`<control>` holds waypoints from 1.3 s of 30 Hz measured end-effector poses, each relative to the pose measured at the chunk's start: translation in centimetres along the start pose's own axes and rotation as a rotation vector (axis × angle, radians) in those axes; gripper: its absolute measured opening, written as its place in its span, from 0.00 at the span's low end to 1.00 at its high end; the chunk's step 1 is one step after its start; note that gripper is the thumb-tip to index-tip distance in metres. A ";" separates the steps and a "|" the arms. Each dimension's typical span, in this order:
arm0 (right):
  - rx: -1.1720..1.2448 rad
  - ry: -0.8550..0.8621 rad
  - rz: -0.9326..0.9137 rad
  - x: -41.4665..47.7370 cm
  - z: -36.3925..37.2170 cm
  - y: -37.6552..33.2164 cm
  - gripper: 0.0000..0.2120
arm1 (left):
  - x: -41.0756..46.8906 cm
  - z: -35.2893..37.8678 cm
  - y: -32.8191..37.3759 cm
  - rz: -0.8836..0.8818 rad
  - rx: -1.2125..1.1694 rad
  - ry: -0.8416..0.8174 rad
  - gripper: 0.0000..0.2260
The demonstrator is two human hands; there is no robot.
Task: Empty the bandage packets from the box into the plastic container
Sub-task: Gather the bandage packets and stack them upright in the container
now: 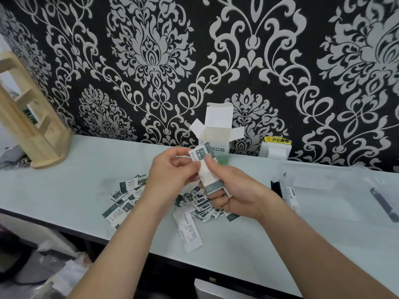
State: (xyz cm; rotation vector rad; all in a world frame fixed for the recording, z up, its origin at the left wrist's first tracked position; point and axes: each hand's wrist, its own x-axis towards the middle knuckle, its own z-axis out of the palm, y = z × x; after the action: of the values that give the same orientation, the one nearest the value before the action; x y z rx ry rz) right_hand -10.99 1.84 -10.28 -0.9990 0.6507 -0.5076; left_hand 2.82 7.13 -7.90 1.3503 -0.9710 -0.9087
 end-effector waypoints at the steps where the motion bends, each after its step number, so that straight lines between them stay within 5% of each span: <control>1: -0.033 -0.007 -0.010 -0.1 0.1 0.0 0.16 | -0.1 0.4 -0.2 0.009 0.021 -0.010 0.10; 6: -0.053 0.134 -0.033 -0.3 0.3 -0.4 0.11 | -0.6 -1.0 -0.3 0.252 0.770 0.007 0.11; 9: -0.017 0.165 -0.022 -0.4 0.4 -0.6 0.12 | -2.5 -2.1 0.1 0.111 1.250 -0.277 0.12; 12: -0.021 0.209 -0.045 -0.1 0.4 -0.5 0.12 | -4.8 -1.1 -0.5 0.053 1.513 -0.434 0.24; 17: -0.100 0.202 -0.036 0.0 1.4 0.0 0.11 | -8.2 -0.6 -2.3 0.050 1.582 -0.490 0.34; 22: -0.151 0.161 0.011 -1.2 2.4 1.0 0.09 | -9.7 -1.2 -2.9 0.358 1.713 -0.495 0.16; 26: -0.180 0.112 0.038 -1.9 2.4 1.7 0.10 | -7.9 -3.5 -1.4 0.222 1.111 -0.354 0.09; 30: -0.083 -0.074 0.146 -2.8 2.7 2.1 0.18 | -6.7 -2.8 -0.2 0.150 0.484 -0.163 0.12; 36: -0.178 -0.059 0.130 -2.3 2.8 2.8 0.16 | -4.7 -5.5 -1.8 0.204 0.857 0.049 0.20; 39: -0.185 0.011 0.095 -1.8 2.8 3.1 0.21 | -4.0 -9.7 -4.0 -0.074 1.266 -0.009 0.40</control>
State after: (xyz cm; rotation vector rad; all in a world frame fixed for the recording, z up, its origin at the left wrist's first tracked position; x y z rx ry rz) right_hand -10.01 6.08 -11.48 -1.1336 0.7610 -0.3745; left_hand 10.55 14.19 -11.89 2.4170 -1.6082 -0.2650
